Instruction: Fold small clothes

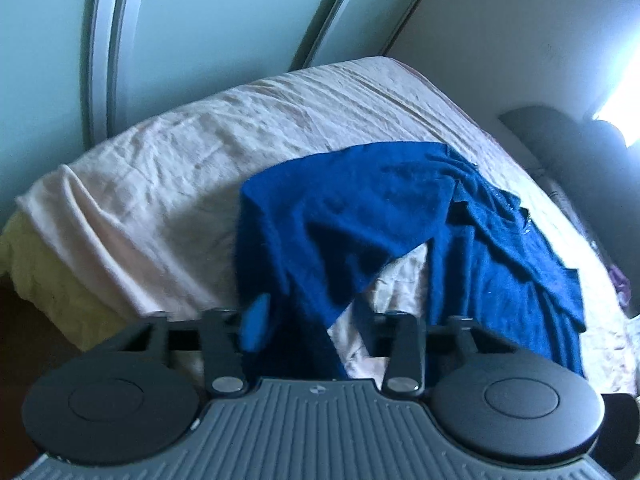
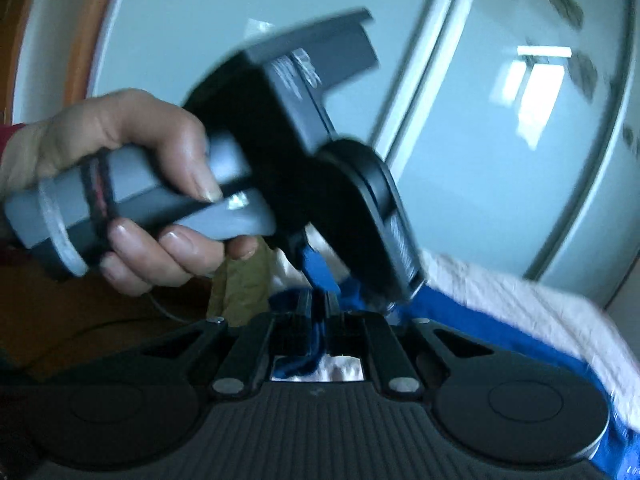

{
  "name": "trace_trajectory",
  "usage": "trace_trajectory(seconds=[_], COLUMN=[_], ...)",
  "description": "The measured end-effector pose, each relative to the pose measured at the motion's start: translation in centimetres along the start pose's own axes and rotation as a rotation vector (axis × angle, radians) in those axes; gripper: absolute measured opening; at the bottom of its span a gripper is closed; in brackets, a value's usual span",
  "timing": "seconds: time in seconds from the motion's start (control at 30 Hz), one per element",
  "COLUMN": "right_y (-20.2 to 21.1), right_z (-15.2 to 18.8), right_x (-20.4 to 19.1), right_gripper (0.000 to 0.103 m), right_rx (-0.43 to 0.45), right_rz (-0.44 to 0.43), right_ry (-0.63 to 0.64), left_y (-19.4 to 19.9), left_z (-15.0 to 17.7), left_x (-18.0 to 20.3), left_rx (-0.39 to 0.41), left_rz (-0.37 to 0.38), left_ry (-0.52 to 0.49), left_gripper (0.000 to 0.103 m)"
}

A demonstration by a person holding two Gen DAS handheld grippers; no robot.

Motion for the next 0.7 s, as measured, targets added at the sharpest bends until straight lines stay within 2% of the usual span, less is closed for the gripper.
trace_trajectory(seconds=[0.03,0.07,0.13,0.23,0.27,0.3,0.33,0.37,0.4,0.5,0.53,0.57,0.63,0.67,0.7], right_y=[0.2,0.4,0.5,1.1,1.0,1.1,1.1,1.2,1.1,0.3,-0.4,-1.4,-3.3,-4.1,-4.5], right_z=[-0.2,-0.2,-0.2,0.1,0.3,0.8,1.1,1.6,2.0,2.6,2.6,2.7,3.3,3.6,3.7], right_x=[-0.2,-0.4,-0.2,1.0,1.6,2.5,3.2,4.4,5.2,7.1,7.3,7.4,7.6,7.5,7.1], right_gripper=[0.006,0.006,0.006,0.008,0.013,0.03,0.042,0.067,0.073,0.073,0.072,0.07,0.048,0.029,0.019], right_rx=[0.014,0.021,0.028,0.023,0.004,-0.029,-0.049,-0.057,-0.06,-0.085,-0.105,-0.13,-0.191,-0.218,-0.224], right_rz=[-0.001,-0.001,-0.001,-0.009,-0.022,-0.037,-0.036,-0.028,-0.036,-0.138,-0.171,-0.193,-0.217,-0.217,-0.209], right_ry=[0.009,0.013,0.011,-0.033,-0.057,-0.094,-0.129,-0.19,-0.245,-0.434,-0.481,-0.521,-0.561,-0.572,-0.573], left_y=[0.1,0.1,0.5,1.0,1.0,1.0,0.9,0.8,0.6,0.3,0.4,0.5,1.0,1.3,1.7], left_z=[0.0,0.0,0.0,-0.2,-0.3,-0.3,-0.2,-0.2,-0.1,0.0,0.1,0.0,-0.2,-0.3,-0.4], left_x=[-0.2,-0.4,-0.6,0.3,0.7,1.0,1.2,1.2,1.1,0.7,0.5,0.3,-0.3,-0.5,-0.7], left_rx=[0.005,0.011,0.035,0.072,0.078,0.083,0.082,0.074,0.065,0.04,0.032,0.024,0.017,0.018,0.024], left_rz=[-0.006,-0.003,0.019,0.001,-0.016,-0.032,-0.039,-0.041,-0.042,-0.053,-0.046,-0.037,-0.023,-0.013,0.001], left_ry=[0.008,0.021,0.049,-0.001,-0.026,-0.046,-0.055,-0.058,-0.055,-0.046,-0.04,-0.026,0.005,0.022,0.039], left_gripper=[0.017,0.006,0.001,0.001,0.001,0.001,0.001,0.001,0.001,0.002,0.01,0.013,0.023,0.034,0.04])
Point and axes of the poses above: each gripper's, at about its wrist camera, not at the fingertips, and y roughly against the way its jaws point, x to its right, z to its underside, the point moved 5 cm from there along -y, roughly the way its jaws point, and after that the axes turned 7 degrees about -y, right-handed, at the moved point
